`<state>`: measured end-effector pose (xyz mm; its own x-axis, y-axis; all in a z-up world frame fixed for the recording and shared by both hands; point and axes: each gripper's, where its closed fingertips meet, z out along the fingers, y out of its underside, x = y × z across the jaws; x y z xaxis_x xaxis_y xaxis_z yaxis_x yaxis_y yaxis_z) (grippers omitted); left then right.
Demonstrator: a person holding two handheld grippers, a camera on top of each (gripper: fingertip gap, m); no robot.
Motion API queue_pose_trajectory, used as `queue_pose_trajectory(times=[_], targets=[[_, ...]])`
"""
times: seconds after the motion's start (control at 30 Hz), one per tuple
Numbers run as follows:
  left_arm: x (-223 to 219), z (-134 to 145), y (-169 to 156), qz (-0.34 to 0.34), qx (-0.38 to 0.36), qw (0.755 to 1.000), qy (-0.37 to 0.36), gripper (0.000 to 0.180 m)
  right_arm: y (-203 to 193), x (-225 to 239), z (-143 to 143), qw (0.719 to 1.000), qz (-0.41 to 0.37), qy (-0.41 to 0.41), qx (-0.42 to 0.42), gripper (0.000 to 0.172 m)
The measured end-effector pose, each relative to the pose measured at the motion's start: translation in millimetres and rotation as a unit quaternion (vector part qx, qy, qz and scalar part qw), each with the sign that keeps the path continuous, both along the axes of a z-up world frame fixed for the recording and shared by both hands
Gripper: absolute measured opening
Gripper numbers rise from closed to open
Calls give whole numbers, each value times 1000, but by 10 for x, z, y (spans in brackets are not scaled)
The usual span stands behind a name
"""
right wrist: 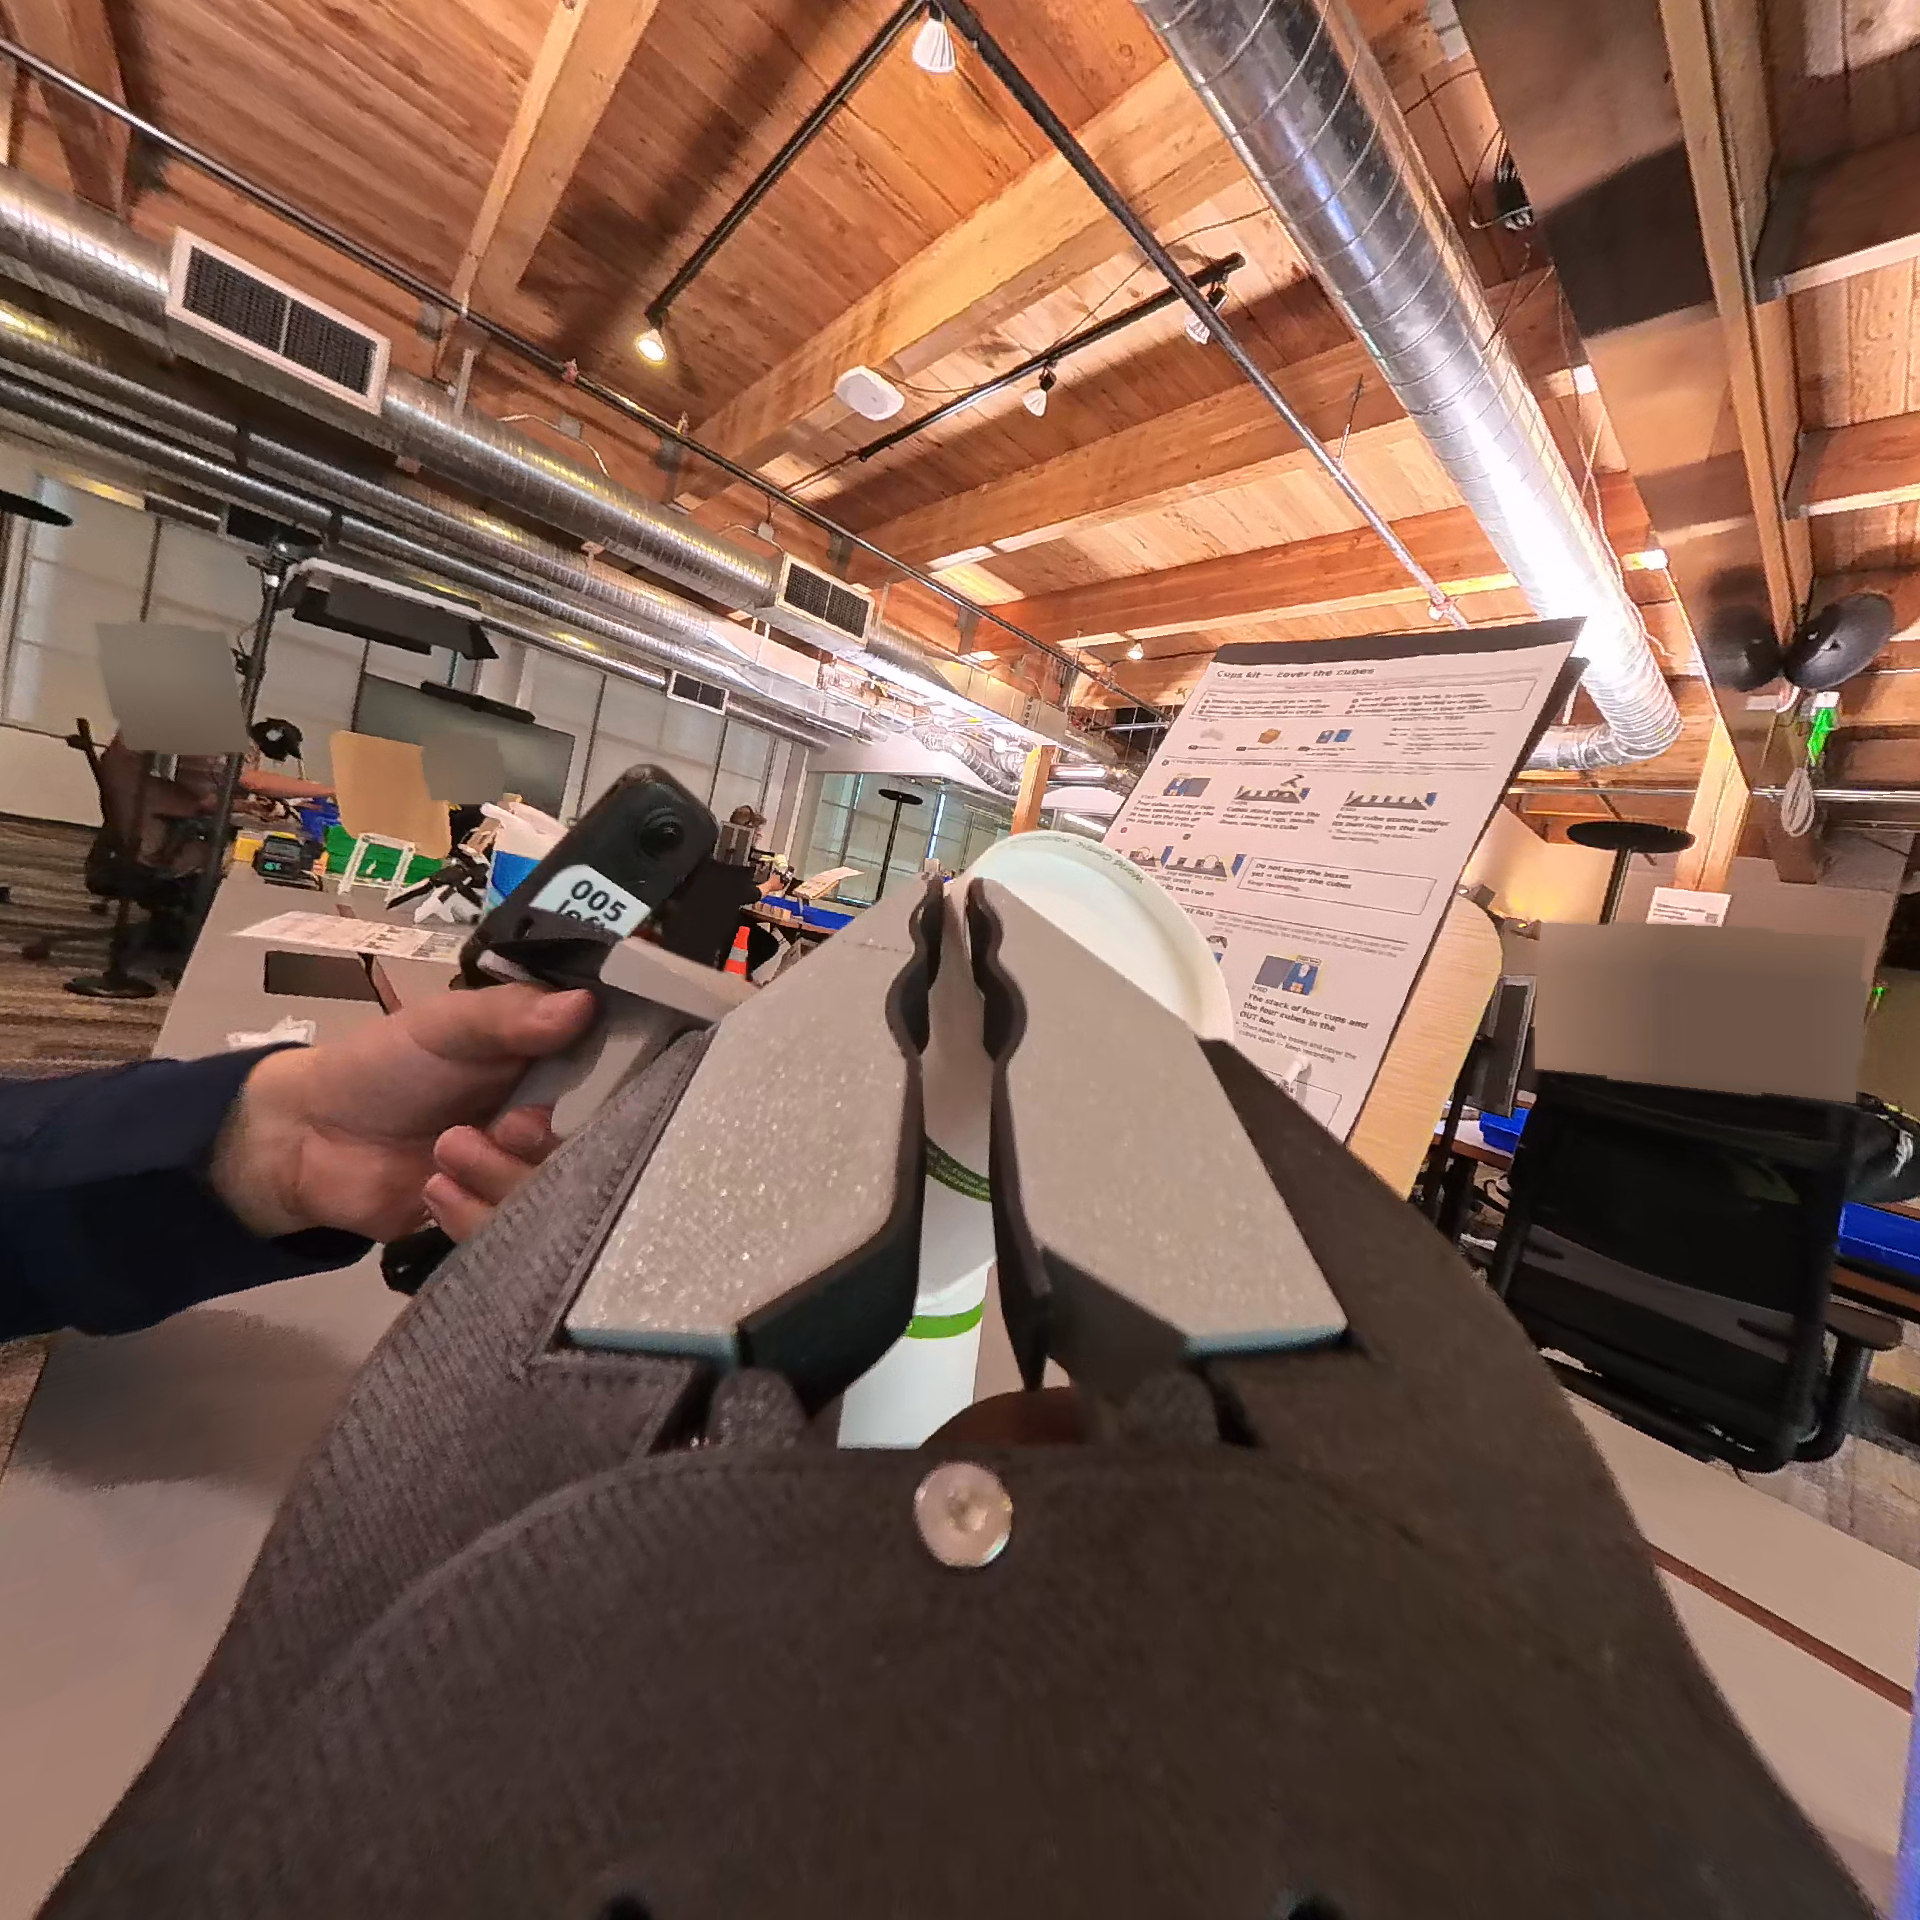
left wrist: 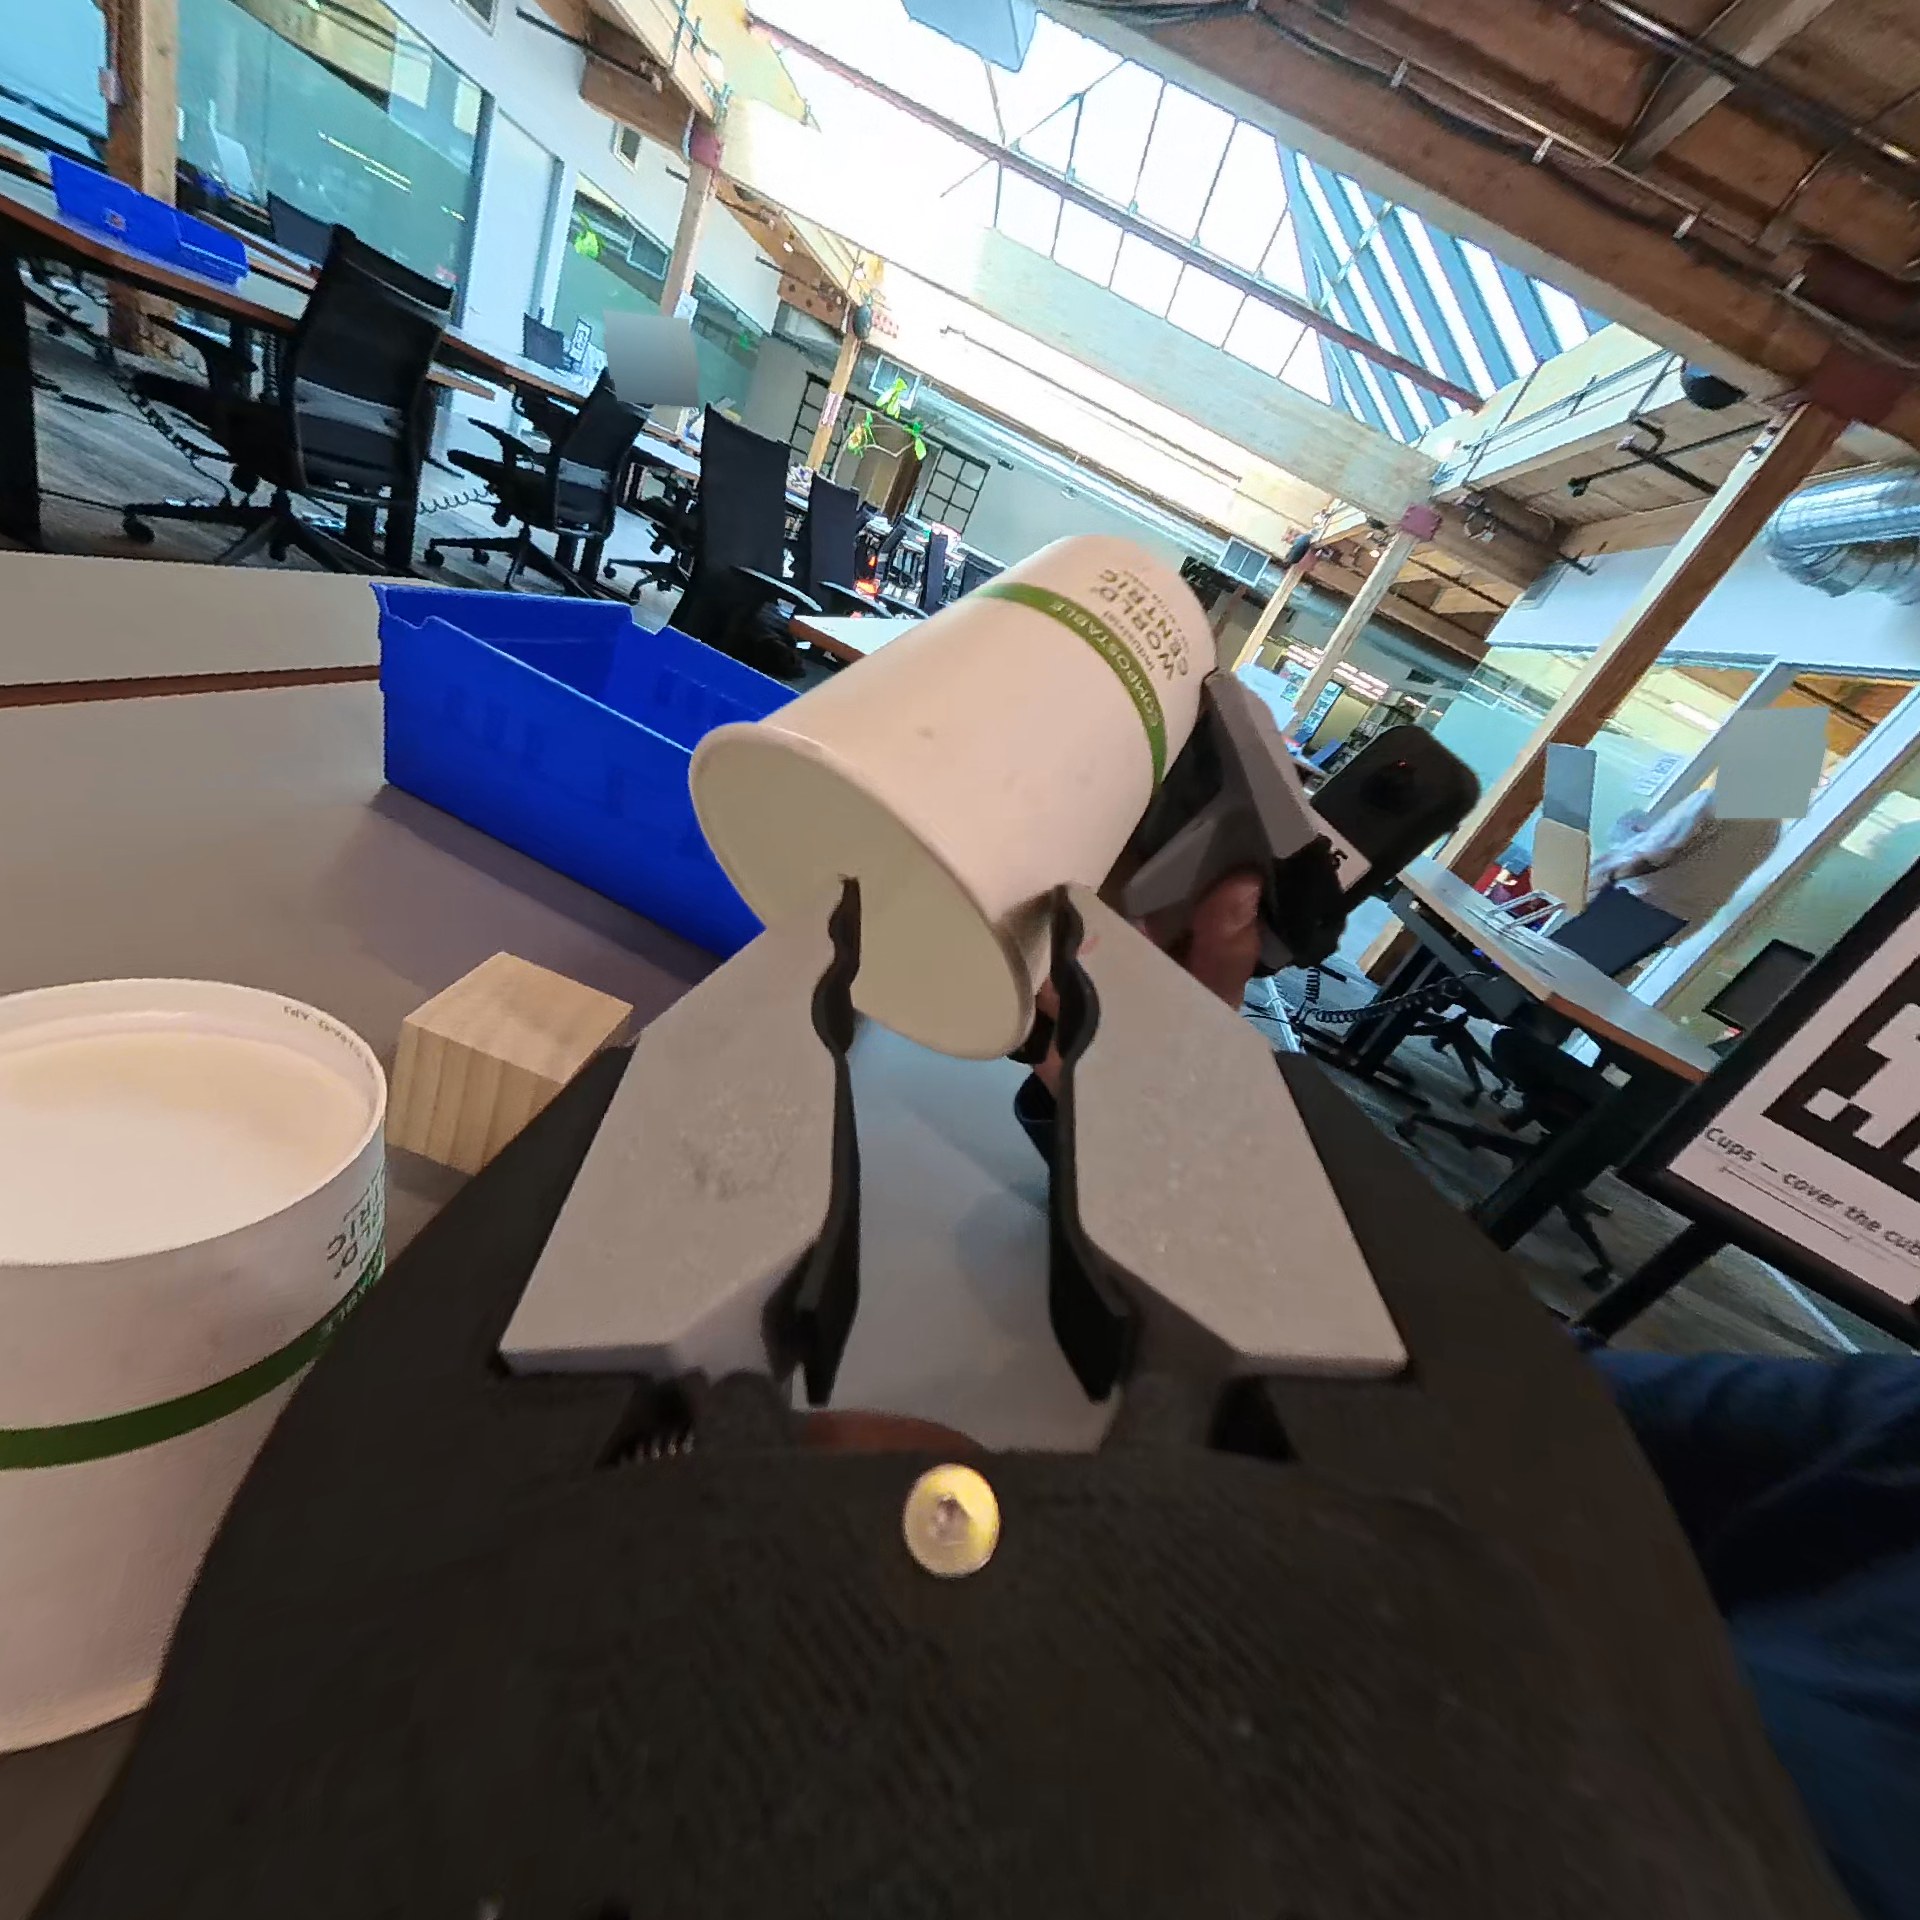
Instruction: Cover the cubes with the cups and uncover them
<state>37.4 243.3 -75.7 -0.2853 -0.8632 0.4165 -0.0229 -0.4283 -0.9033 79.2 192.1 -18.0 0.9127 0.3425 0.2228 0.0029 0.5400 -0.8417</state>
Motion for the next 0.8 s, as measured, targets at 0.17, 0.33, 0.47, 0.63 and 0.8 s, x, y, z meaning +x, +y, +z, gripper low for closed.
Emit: queue_pose_trajectory(times=[0.17, 0.33, 0.47, 0.63, 0.8], targets=[[15, -5, -13, -8, -3, 1000, -2, 30, -27, -1, 6, 1000, 2, 1, 4, 1], [35, -61, -54, -17, 5, 1000, 6, 40, -96, 2, 28, 1000, 11, 8, 13, 1], [53, -55, -119, -27, 14, 1000, 3, 39, -119, -14, 27, 1000, 20, 9, 15, 1], [39, 57, -168, -30, 50, 998, -15, 15, -118, -11, 2, 1000, 20, 5, 11, 1], [-20, 185, -189, -49, 69, 996, -19, 5, -124, 35, -23, 1000, 22, 8, 3, 1]])
